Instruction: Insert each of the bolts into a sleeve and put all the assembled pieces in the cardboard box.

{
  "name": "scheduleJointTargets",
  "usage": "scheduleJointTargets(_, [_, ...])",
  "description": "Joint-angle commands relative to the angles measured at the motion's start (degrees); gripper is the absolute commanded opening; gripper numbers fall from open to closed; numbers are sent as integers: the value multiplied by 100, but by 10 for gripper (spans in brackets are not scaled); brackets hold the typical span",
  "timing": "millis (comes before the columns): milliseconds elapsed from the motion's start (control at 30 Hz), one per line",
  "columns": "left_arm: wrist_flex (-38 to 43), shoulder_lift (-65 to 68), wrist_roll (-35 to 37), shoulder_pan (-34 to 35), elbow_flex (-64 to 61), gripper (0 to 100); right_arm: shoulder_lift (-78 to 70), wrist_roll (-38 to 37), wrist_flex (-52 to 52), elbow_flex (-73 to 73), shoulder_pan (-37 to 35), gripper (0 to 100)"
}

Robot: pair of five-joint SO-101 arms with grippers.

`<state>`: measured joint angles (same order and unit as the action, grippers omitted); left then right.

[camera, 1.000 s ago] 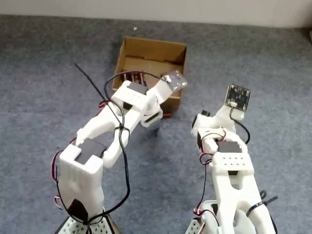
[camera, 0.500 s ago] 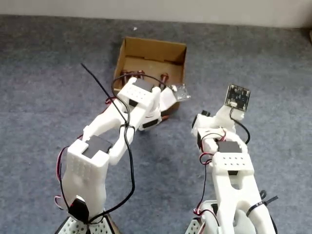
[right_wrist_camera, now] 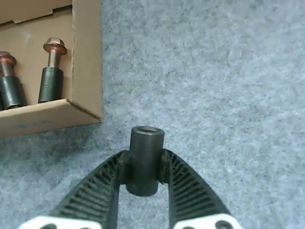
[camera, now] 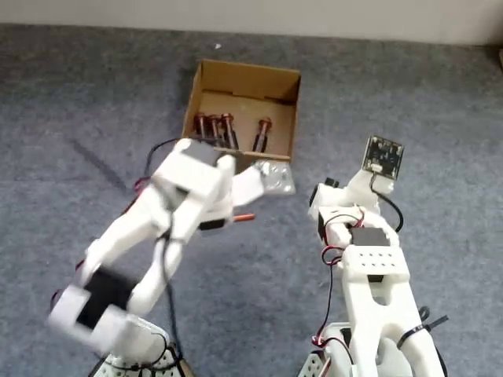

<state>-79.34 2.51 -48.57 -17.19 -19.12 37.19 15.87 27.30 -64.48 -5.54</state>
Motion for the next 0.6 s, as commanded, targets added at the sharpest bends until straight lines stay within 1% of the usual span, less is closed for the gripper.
scheduleJointTargets(0, [475, -1842, -1073, 462, -1323, 5, 215, -18, -119, 75, 66, 5])
scheduleJointTargets(100, [862, -2457, -1723, 866, -2079, 5, 215, -18, -119, 75, 66, 5])
scheduleJointTargets(200, [1363, -2659, -2048, 1288, -2580, 6, 215, -18, -119, 84, 66, 5])
scheduleJointTargets(233, [1565, -2668, -2022, 1376, -2686, 18, 215, -18, -119, 84, 66, 5])
scheduleJointTargets(300, [1873, -2668, -1846, 1525, -2826, 94, 215, -18, -119, 84, 66, 5])
scheduleJointTargets(367, [2013, -2712, -1415, 1657, -2862, 194, 215, -26, -119, 84, 66, 5])
scheduleJointTargets(400, [2022, -2712, -1152, 1684, -2835, 223, 215, -26, -119, 84, 66, 5])
scheduleJointTargets(467, [2013, -2721, -897, 1692, -2703, 227, 215, -26, -119, 75, 66, 5])
scheduleJointTargets(567, [1714, -2721, -870, 1675, -2466, 204, 215, -26, -119, 75, 66, 5])
